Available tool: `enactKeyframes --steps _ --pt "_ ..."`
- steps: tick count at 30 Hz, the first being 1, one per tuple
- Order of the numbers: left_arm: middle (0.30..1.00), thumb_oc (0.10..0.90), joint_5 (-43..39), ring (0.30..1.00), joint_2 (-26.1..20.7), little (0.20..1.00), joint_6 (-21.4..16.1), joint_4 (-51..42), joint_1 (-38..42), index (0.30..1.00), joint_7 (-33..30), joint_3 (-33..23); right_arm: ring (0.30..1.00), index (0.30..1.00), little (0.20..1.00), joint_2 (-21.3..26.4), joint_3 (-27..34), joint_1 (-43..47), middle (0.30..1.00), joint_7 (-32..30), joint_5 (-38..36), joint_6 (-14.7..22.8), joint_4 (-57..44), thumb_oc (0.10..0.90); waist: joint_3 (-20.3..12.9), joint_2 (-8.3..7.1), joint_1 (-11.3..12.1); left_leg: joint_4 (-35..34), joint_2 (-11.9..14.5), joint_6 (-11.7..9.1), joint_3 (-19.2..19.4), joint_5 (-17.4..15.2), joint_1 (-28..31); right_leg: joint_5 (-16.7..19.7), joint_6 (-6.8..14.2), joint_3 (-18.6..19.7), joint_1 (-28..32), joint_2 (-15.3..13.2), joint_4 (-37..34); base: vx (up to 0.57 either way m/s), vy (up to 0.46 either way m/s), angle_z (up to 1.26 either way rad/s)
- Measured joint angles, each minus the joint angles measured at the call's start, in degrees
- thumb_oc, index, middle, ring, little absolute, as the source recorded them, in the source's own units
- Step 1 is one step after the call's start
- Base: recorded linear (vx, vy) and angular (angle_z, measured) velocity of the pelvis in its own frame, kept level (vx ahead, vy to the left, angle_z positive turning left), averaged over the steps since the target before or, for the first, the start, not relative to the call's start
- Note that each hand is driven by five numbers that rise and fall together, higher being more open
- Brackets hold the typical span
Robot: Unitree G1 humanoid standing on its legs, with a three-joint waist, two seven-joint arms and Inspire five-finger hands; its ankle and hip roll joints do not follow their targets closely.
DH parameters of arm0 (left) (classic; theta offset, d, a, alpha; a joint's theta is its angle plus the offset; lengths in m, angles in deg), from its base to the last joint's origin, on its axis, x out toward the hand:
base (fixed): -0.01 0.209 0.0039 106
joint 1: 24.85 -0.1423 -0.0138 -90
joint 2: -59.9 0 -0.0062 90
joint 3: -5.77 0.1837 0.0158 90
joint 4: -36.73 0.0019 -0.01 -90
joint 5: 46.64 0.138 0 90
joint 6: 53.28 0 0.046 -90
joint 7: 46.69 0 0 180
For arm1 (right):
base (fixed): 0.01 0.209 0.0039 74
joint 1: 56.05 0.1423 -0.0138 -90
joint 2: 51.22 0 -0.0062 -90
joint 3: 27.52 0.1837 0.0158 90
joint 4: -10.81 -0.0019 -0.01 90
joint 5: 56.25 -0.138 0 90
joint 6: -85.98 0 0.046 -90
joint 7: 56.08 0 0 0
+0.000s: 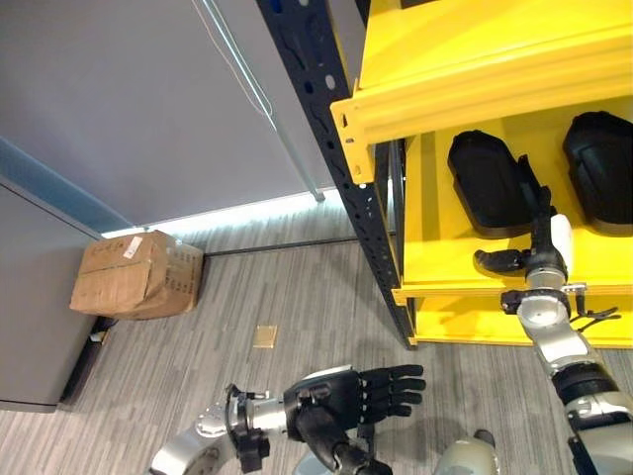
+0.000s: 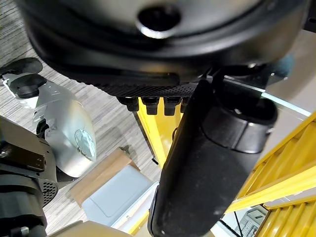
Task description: Move parts from the plastic box to the shelf.
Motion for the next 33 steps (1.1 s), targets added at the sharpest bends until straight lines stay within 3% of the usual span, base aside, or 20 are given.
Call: enactKeyframes --steps 11,14,22,29,33 --pt "1.0 0.9 0.0 1.0 0.0 1.0 0.0 0.0 1.4 1.0 -0.1 0.0 1.0 1.0 1.0 -1.9 -1.7 -0.2 1.0 0.0 -0.6 0.0 -2.0 0.9 0.4 -0.14 0.0 0.3 0.1 0.0 -0.1 0.0 -0.1 -0.1 -0.1 0.1 -0.1 0.0 0.5 0.0 0.0 0.0" --pt "1.0 0.9 -0.1 1.0 0.1 1.0 0.0 0.0 1.4 1.0 -0.8 -0.1 1.0 1.0 1.0 -2.4 -1.7 -2.2 1.0 -0.1 -1.3 0.0 -6.5 0.9 0.5 -0.3 0.0 0.6 0.1 0.0 0.0 0.0 -1.2 -0.2 -0.2 0.2 -1.4 0.0 1.0 0.0 0.0 0.0" --pt "1.0 0.9 -0.1 1.0 0.1 1.0 -0.1 0.3 1.5 1.0 -1.1 -0.1 1.0 1.0 1.0 -4.1 -2.1 -2.7 1.0 -0.8 -2.7 0.1 -8.2 0.9 1.3 -1.31 0.0 0.6 0.2 0.0 0.0 0.0 -1.5 -0.3 -0.3 0.3 -1.9 0.1 1.3 0.0 -0.001 0.0" --pt "1.0 0.9 -0.1 1.0 0.1 1.0 -0.2 0.3 1.8 1.0 -1.4 -0.1 1.0 1.0 1.0 -5.2 -2.2 -2.6 1.0 -3.8 -2.6 0.1 -8.2 0.9 1.5 -1.68 0.1 1.0 0.2 0.0 -0.2 0.0 -2.0 -0.3 -0.3 0.1 -2.0 0.1 1.2 0.0 -0.004 0.01" --pt "1.0 0.9 -0.1 1.0 0.1 1.0 -0.3 0.3 1.8 1.0 -1.9 -0.1 1.0 1.0 1.0 -6.0 -2.2 -2.6 1.0 -8.5 0.9 0.0 -8.4 0.9 1.5 -1.65 0.0 1.1 0.2 0.1 -0.1 -0.1 -2.5 -0.3 -0.4 0.2 -2.6 0.1 1.3 0.0 0.008 -0.01"
